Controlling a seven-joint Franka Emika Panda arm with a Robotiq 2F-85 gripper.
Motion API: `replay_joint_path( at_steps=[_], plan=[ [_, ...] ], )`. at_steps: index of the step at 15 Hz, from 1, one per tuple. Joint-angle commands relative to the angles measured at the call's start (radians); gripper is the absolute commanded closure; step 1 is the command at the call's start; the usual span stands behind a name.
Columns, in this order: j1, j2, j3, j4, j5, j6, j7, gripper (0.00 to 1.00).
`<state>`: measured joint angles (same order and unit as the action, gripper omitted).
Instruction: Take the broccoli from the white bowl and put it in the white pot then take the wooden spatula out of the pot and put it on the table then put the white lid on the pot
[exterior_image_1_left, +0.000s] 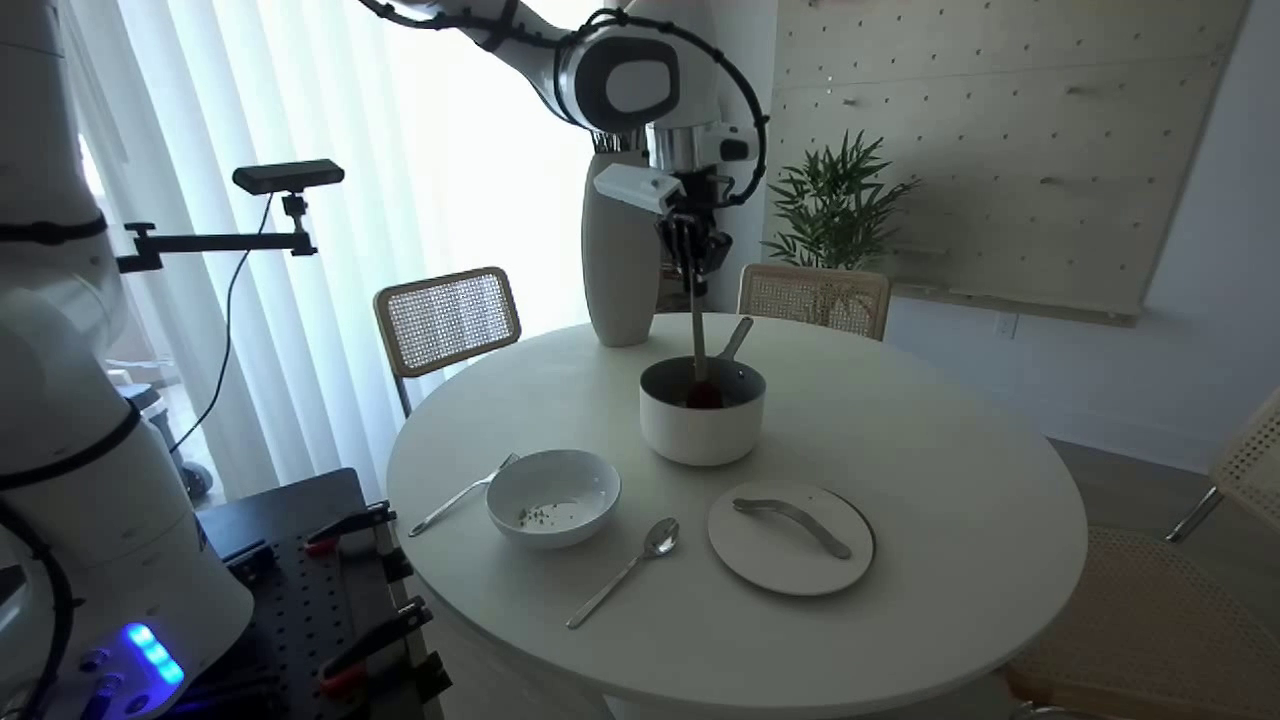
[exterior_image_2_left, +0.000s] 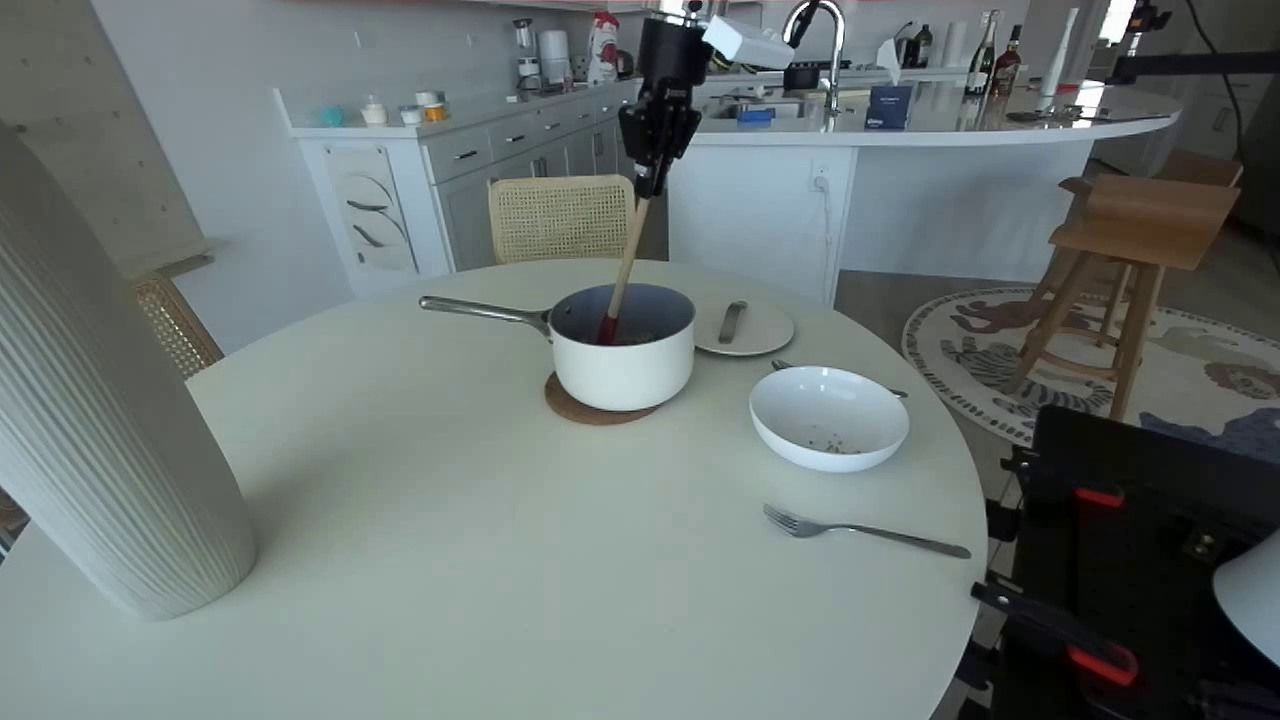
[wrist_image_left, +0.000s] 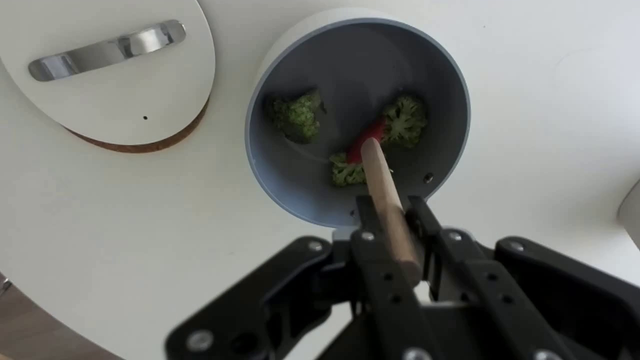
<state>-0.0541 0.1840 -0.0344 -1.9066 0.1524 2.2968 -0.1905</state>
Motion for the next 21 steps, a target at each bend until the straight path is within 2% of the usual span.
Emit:
replay_joint_path(
  at_steps=[1,17,20,21],
  plan=[
    [0.015,0.051,0.006,0.073,-0.049,-0.015,0.075,0.95],
    [0.042,0.045,0.010,0.090,-0.079,0.007,0.111,0.95],
    [0.045,0.044,0.007,0.093,-0.103,-0.032,0.133,0.95],
    [0.043,0.042,0.008,0.091,-0.107,-0.045,0.124,0.53]
  ],
)
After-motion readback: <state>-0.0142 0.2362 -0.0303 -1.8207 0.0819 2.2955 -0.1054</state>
